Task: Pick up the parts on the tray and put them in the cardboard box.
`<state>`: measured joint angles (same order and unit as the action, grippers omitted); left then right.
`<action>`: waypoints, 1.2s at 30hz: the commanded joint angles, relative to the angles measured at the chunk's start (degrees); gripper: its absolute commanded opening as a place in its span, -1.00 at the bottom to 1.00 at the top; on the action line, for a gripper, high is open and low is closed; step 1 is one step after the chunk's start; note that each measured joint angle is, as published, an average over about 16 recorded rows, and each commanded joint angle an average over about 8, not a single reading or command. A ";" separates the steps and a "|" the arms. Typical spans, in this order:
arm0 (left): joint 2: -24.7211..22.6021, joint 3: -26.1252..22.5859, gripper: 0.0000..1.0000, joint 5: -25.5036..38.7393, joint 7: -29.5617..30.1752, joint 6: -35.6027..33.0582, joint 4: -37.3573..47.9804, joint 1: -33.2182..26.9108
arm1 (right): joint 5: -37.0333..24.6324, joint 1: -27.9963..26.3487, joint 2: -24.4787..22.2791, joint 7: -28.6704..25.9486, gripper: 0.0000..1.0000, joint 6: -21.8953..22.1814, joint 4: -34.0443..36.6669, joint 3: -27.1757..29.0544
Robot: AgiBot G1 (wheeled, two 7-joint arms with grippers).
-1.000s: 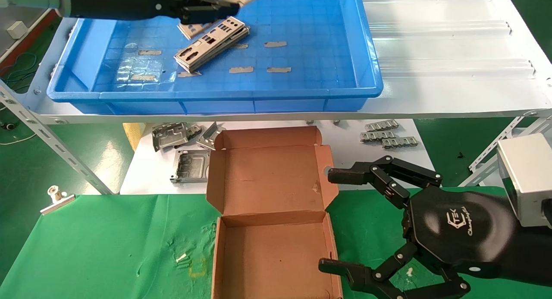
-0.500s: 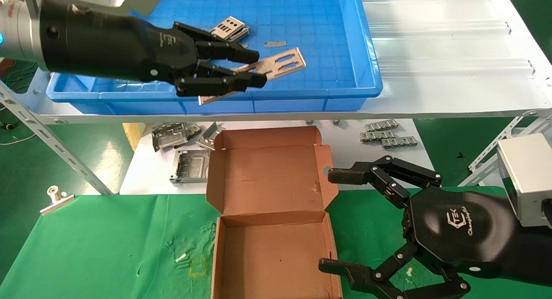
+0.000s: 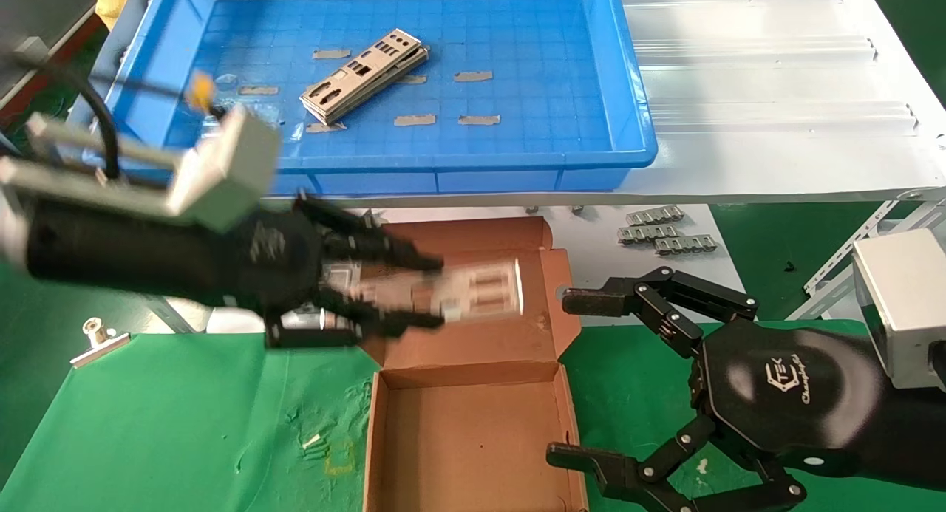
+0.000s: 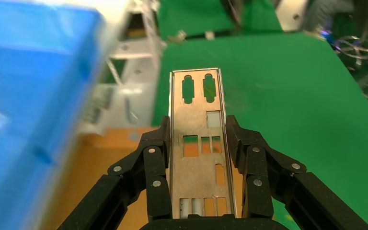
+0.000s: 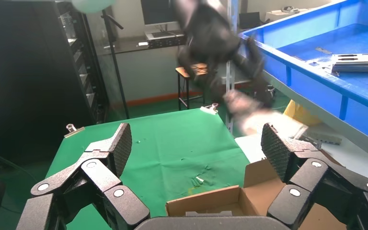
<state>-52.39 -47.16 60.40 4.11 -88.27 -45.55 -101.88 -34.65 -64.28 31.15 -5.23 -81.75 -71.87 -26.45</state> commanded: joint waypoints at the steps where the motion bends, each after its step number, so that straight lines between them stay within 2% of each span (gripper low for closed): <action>1: 1.26 -1.34 -1.00 -0.59 -0.13 0.90 -3.13 2.02 | 0.00 0.00 0.00 0.00 1.00 0.00 0.00 0.00; 7: -1.87 -2.55 -1.00 1.91 -11.47 6.55 -1.41 10.41 | 0.00 0.00 0.00 0.00 1.00 0.00 0.00 0.00; 12: -5.29 -3.08 -1.00 3.13 -19.45 9.93 2.93 15.07 | 0.00 0.00 0.00 0.00 1.00 0.00 0.00 0.00; 18: -9.94 -2.75 -1.00 3.26 -28.46 12.93 9.47 18.02 | 0.00 0.00 0.00 0.00 1.00 0.00 0.00 0.00; 23: -13.74 -3.03 -0.96 4.04 -33.88 13.86 16.58 18.00 | 0.00 0.00 0.00 0.00 1.00 0.00 0.00 0.00; 25: -15.06 -3.32 -0.77 4.61 -35.16 14.09 19.63 17.51 | 0.00 0.00 0.00 0.00 1.00 0.00 0.00 0.00; 30: -17.80 -3.76 0.43 5.36 -37.33 14.17 26.65 16.38 | 0.00 0.00 0.00 0.00 1.00 0.00 0.00 0.00; 32: -18.67 -3.78 0.82 5.37 -38.04 13.94 28.96 16.08 | 0.00 0.00 0.00 0.00 1.00 0.00 0.00 0.00; 33: -19.08 -3.75 0.96 5.30 -38.48 13.83 30.01 15.96 | 0.00 0.00 0.00 0.00 1.00 0.00 0.00 0.00; 36: -20.17 -3.59 1.00 5.04 -39.57 13.47 32.75 15.60 | 0.00 0.00 0.00 0.00 1.00 0.00 0.00 0.00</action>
<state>-72.41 -50.76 65.45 -35.03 -74.79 -13.14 -86.35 -34.65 -64.29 31.15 -5.23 -81.75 -71.87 -26.45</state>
